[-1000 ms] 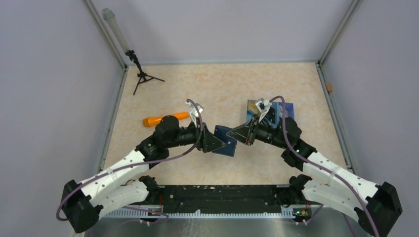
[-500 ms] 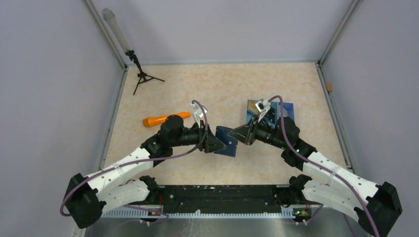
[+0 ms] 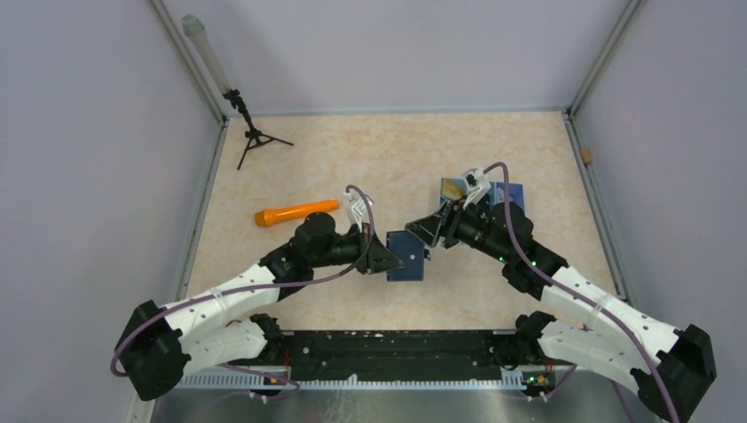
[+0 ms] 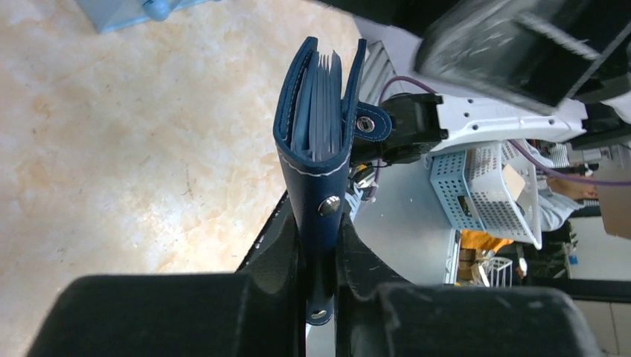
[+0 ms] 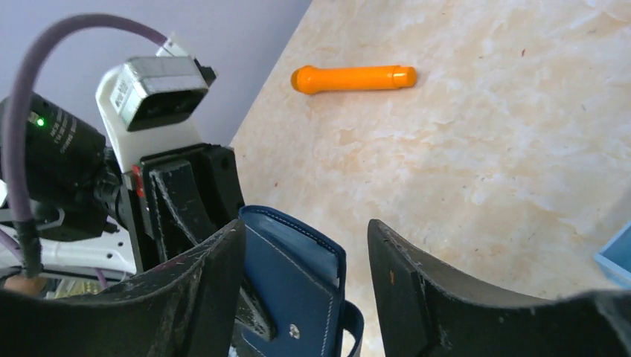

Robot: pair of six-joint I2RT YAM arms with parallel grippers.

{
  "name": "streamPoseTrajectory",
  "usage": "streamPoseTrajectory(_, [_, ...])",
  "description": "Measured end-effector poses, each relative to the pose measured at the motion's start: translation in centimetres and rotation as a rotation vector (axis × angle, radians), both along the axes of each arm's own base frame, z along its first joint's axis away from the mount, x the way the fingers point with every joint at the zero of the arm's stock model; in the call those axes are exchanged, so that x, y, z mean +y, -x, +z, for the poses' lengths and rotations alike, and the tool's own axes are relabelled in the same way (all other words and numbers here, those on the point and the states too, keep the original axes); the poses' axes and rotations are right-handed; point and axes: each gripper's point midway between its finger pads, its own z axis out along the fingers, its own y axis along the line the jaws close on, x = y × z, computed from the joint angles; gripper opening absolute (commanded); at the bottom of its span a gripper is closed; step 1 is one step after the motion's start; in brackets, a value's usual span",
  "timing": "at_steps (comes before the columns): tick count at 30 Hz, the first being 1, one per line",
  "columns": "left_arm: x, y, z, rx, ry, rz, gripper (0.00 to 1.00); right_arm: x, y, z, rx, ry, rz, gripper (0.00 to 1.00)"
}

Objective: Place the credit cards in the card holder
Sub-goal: Close the card holder at the corner of the board.

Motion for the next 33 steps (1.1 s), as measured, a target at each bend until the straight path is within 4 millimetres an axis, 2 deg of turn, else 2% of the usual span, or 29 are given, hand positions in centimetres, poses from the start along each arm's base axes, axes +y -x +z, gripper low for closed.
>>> streamPoseTrajectory(7, [0.3, -1.3, -2.0, 0.079, -0.040, 0.108, 0.00, -0.3, -0.4, -0.9, 0.029, 0.043, -0.052, 0.60])
streamPoseTrajectory(15, [0.5, -2.4, -2.2, 0.107, -0.041, 0.186, 0.01, 1.3, -0.1, -2.0, 0.069, 0.128, -0.074, 0.60])
streamPoseTrajectory(19, [0.6, -2.6, -2.6, 0.119, -0.047, 0.204, 0.01, 1.3, -0.4, -3.0, 0.088, 0.181, -0.116, 0.60])
streamPoseTrajectory(24, [0.7, -2.8, -2.8, 0.124, -0.049, 0.219, 0.02, 0.5, -0.8, -4.0, 0.103, 0.223, -0.170, 0.61])
streamPoseTrajectory(30, [0.8, -2.8, -2.7, 0.126, -0.047, 0.222, 0.05, 0.8, -0.7, -4.0, 0.107, 0.218, -0.158, 0.51])
streamPoseTrajectory(33, [0.8, -2.8, -2.7, 0.126, -0.047, 0.222, 0.12, 1.4, -0.6, -4.3, 0.116, 0.216, -0.133, 0.49])
